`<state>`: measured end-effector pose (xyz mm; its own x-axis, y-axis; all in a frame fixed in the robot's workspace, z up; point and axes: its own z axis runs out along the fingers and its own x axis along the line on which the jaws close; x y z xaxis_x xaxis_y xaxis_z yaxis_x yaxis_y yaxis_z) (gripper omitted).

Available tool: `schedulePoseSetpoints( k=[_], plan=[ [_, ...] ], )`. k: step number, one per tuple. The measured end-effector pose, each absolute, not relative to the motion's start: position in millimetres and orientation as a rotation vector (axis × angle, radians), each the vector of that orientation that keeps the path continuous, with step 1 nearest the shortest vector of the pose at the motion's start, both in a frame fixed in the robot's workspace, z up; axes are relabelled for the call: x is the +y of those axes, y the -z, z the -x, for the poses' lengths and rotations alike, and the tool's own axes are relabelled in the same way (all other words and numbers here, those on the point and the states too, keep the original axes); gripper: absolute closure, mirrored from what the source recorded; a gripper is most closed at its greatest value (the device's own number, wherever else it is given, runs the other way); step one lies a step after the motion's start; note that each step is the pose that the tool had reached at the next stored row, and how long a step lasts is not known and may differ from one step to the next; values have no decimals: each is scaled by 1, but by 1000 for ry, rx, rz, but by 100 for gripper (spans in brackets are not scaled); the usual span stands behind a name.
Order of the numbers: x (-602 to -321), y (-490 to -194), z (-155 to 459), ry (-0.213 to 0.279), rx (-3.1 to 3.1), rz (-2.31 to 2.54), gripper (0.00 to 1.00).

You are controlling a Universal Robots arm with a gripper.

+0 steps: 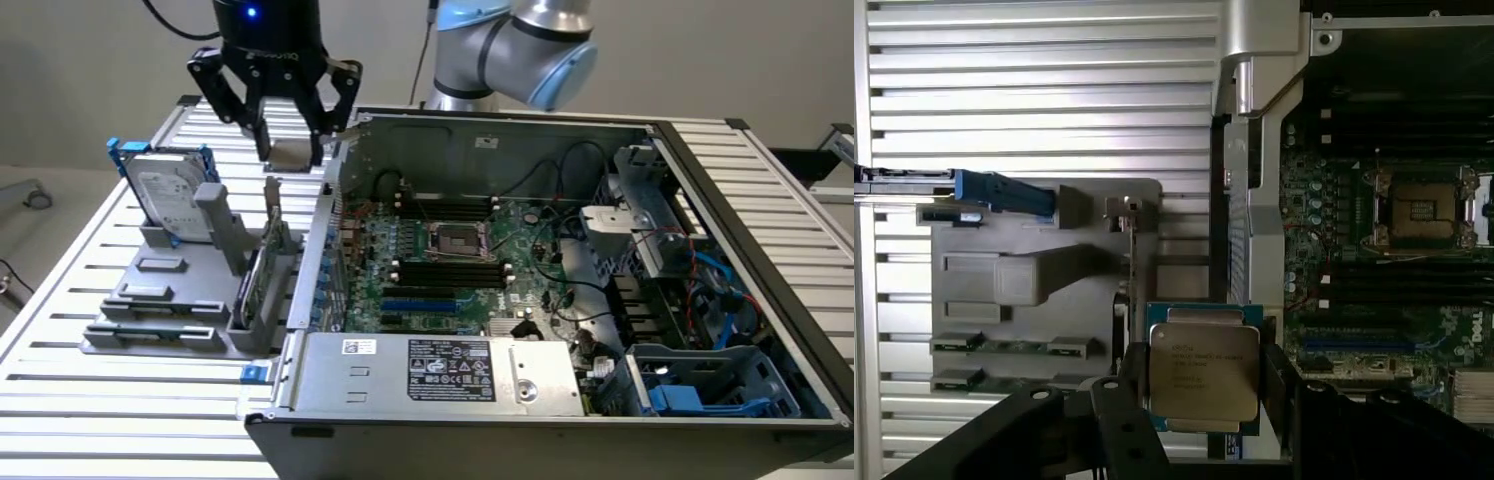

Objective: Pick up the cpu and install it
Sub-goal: 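Pick up the cpu and move it towards the insertion slot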

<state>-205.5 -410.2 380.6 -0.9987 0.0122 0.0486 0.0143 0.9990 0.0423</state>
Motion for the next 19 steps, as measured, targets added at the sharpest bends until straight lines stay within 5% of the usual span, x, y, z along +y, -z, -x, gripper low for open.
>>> schedulePoseSetpoints(
  k=[19],
  plan=[
    [-399,-364,119,67,-3090,21,45]
  ],
)
